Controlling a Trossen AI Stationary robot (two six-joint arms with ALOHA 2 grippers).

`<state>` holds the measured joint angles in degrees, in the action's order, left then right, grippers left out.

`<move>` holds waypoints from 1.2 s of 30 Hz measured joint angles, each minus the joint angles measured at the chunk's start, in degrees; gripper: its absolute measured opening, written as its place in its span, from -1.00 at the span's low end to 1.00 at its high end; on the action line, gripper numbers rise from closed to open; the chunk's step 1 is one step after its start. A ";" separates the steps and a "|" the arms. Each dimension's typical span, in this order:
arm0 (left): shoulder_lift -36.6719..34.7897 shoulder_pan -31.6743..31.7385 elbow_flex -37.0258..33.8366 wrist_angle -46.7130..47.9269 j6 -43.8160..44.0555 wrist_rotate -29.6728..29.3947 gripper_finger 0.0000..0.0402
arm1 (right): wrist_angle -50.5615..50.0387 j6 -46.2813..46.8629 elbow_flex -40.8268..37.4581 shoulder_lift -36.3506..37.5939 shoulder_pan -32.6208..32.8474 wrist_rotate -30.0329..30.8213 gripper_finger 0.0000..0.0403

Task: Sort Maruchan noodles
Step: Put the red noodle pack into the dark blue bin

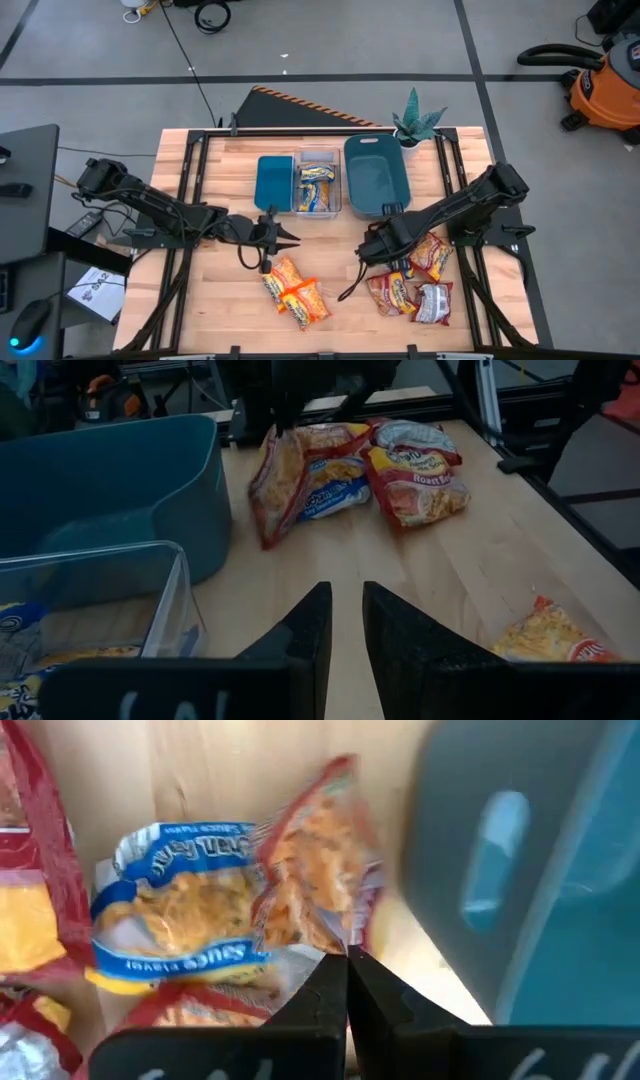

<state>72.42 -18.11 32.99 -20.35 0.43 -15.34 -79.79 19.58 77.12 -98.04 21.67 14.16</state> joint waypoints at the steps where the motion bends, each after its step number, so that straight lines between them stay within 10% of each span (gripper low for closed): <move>1: 0.00 0.02 0.00 -0.05 -0.02 -0.13 -0.67 | -1.56 0.48 1.16 0.19 0.12 0.97 -0.97; 18: 0.00 -0.05 0.00 -2.50 -1.05 -0.10 -0.67 | -9.91 -7.77 23.16 6.40 -3.18 16.78 -0.98; 36: 0.00 0.04 0.00 -2.00 -1.11 -0.10 -0.67 | 8.14 -29.58 13.80 8.18 -30.87 13.39 -0.98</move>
<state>72.42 -18.06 32.99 -22.35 -0.69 -15.44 -71.64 -9.99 90.92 -89.86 -9.20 27.55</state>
